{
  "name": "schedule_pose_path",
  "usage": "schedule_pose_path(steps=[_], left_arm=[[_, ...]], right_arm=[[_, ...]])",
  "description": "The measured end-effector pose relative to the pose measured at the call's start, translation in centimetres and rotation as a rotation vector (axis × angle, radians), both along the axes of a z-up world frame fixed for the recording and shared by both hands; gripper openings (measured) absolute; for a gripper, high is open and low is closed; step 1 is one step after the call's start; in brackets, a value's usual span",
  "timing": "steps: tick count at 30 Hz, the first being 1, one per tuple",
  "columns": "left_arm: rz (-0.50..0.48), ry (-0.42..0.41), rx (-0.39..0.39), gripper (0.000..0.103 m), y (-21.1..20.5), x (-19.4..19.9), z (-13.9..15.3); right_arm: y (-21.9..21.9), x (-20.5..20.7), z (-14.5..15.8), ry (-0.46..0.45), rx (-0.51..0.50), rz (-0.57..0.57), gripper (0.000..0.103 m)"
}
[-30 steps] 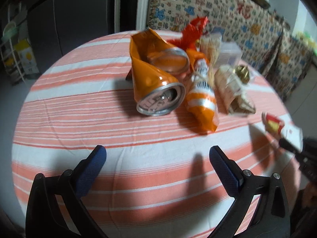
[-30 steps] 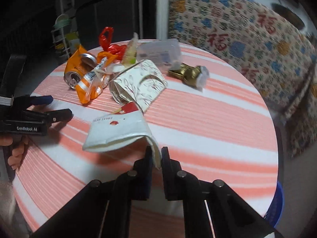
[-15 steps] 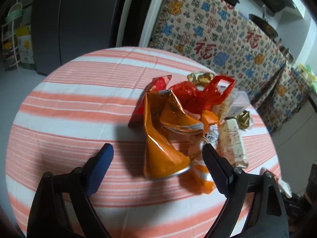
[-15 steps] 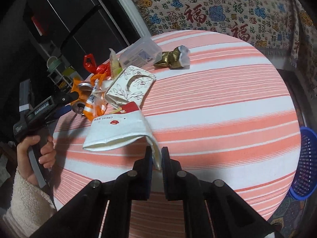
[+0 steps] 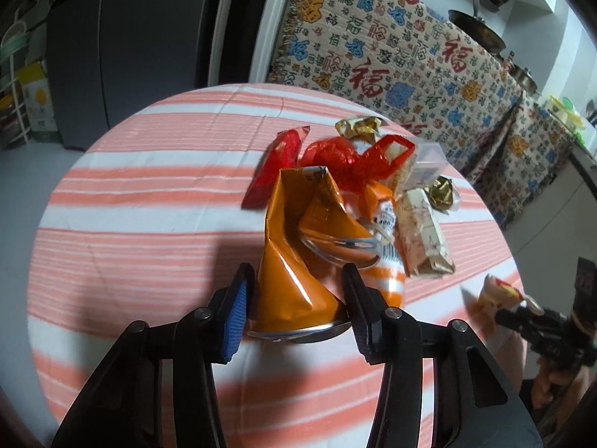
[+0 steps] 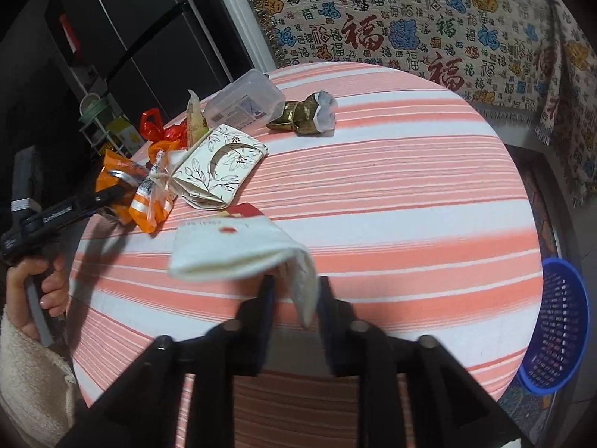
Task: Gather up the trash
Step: 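Grasp the crushed orange can with the left tool while the right tool holds the cup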
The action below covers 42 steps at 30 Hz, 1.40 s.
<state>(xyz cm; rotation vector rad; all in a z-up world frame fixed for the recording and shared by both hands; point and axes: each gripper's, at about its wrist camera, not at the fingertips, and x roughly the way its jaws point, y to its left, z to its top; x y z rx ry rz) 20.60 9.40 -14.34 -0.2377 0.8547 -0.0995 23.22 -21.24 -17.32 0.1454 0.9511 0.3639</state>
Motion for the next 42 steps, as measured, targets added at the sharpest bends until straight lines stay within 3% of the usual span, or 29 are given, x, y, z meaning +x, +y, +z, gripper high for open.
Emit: schedule_pose_path(steps=[8, 10, 12, 20, 27, 33, 35, 39, 42], left_arm=[[-0.035, 0.014, -0.014, 0.048, 0.3, -4.1, -0.2], [-0.057, 0.023, -0.024, 0.048, 0.0, -4.7, -0.4], [-0.085, 0.036, -0.02, 0.048, -0.8, -5.2, -0.7], [-0.101, 0.026, 0.048, 0.048, -2.5, -5.6, -0.8], [-0.106, 0.027, 0.036, 0.048, -3.0, -6.2, -1.1], [-0.123, 0.028, 0.025, 0.048, -4.0, -6.6, -0.9], [-0.131, 0.033, 0.014, 0.048, -4.3, -6.6, -0.8], [-0.145, 0.043, -0.014, 0.048, -5.3, -6.6, -0.9], [-0.155, 0.044, -0.016, 0.048, -6.3, -6.4, -0.8]], right_arm=[[0.5, 0.0, 1.0, -0.052, -0.08, 0.042, 0.043], [0.5, -0.4, 1.3, -0.074, -0.108, 0.048, 0.052], [0.6, -0.6, 1.6, -0.084, -0.125, 0.052, 0.052], [-1.0, 0.4, 1.6, -0.042, -0.024, 0.036, 0.052], [-3.2, -1.7, 1.7, 0.002, 0.005, 0.033, 0.052], [-6.6, -2.1, 2.6, -0.064, 0.019, -0.088, 0.054], [-6.3, -1.7, 2.9, -0.096, -0.016, -0.044, 0.054], [-3.0, -1.7, 2.9, -0.145, -0.174, 0.15, 0.053], [-1.5, -0.4, 2.4, -0.187, -0.303, 0.16, 0.053]])
